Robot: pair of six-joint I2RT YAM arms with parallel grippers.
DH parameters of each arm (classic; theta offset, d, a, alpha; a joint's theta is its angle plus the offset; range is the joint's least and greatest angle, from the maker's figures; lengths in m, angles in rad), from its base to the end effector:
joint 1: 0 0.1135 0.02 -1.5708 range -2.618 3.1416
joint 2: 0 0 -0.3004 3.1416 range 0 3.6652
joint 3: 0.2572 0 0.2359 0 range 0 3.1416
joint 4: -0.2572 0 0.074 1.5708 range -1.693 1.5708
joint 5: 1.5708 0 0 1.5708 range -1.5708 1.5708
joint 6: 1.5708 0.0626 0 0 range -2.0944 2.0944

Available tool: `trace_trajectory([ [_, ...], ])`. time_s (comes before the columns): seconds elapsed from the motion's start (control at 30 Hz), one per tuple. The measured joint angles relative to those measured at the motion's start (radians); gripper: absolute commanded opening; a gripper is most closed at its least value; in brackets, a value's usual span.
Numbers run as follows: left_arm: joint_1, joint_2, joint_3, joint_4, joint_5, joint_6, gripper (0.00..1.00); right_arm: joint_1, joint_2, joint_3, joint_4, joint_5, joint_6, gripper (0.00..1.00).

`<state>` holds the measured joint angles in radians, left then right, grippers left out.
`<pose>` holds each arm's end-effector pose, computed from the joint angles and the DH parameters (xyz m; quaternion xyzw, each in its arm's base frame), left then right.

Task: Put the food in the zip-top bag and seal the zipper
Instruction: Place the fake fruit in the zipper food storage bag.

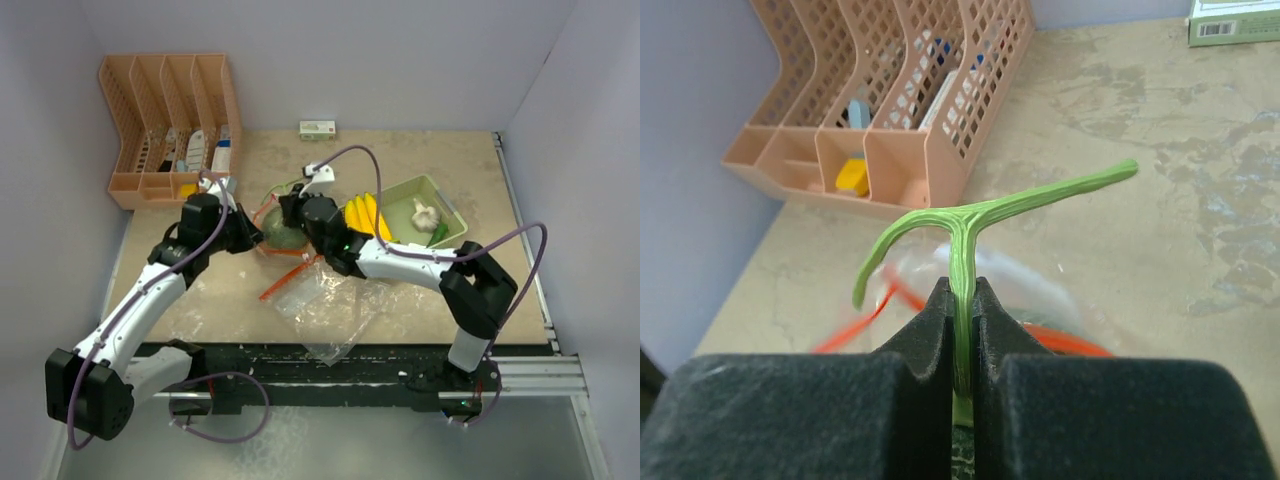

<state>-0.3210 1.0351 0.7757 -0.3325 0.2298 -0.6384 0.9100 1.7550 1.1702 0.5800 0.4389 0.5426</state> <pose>0.1991 -0.0812 0.2960 -0.0853 0.8743 -0.3053 0.3676 0.2843 0.3224 0.3323 0.0246 0.7082 0.3419 0.6172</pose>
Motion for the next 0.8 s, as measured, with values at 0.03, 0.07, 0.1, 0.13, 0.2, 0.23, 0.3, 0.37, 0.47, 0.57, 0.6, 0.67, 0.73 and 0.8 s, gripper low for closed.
trace_trajectory([
  [0.03, 0.000, 0.014, 0.024, -0.006, 0.000, 0.003, 0.00, 0.029, 0.000, 0.000, -0.004, 0.035, -0.027, 0.00],
  [0.07, 0.000, 0.027, 0.051, -0.011, -0.002, 0.008, 0.00, 0.052, 0.000, 0.000, -0.006, 0.066, -0.052, 0.00],
  [0.1, 0.000, 0.040, 0.083, -0.020, -0.003, 0.012, 0.00, 0.077, 0.000, 0.000, -0.010, 0.101, -0.080, 0.00],
  [0.13, 0.000, 0.050, 0.108, -0.024, -0.002, 0.016, 0.00, 0.099, -0.001, 0.000, -0.011, 0.130, -0.105, 0.00],
  [0.2, 0.000, 0.069, 0.161, -0.032, -0.003, 0.027, 0.00, 0.129, -0.006, -0.004, -0.014, 0.175, -0.145, 0.00],
  [0.23, 0.000, 0.079, 0.190, -0.035, -0.003, 0.032, 0.00, 0.142, -0.014, -0.013, -0.014, 0.189, -0.164, 0.00],
  [0.3, 0.000, 0.093, 0.223, -0.036, -0.002, 0.035, 0.00, 0.151, -0.032, -0.034, -0.007, 0.196, -0.192, 0.00],
  [0.37, 0.000, 0.107, 0.242, -0.036, 0.000, 0.040, 0.00, 0.152, -0.055, -0.061, 0.003, 0.187, -0.217, 0.00],
  [0.47, 0.000, 0.121, 0.257, -0.045, -0.002, 0.050, 0.00, 0.152, -0.080, -0.077, 0.008, 0.143, -0.249, 0.00],
  [0.57, 0.000, 0.122, 0.267, -0.054, -0.007, 0.057, 0.00, 0.152, -0.097, -0.087, 0.009, 0.079, -0.286, 0.00],
  [0.6, 0.000, 0.122, 0.272, -0.054, -0.009, 0.058, 0.00, 0.152, -0.108, -0.096, 0.010, 0.056, -0.299, 0.00],
  [0.67, 0.000, 0.122, 0.275, -0.055, -0.010, 0.059, 0.00, 0.151, -0.129, -0.113, 0.006, 0.003, -0.324, 0.00],
  [0.73, 0.000, 0.124, 0.275, -0.055, -0.010, 0.060, 0.00, 0.148, -0.144, -0.113, -0.012, -0.052, -0.348, 0.00],
  [0.8, 0.001, 0.127, 0.278, -0.059, -0.010, 0.061, 0.00, 0.146, -0.149, -0.108, -0.031, -0.097, -0.371, 0.00],
])
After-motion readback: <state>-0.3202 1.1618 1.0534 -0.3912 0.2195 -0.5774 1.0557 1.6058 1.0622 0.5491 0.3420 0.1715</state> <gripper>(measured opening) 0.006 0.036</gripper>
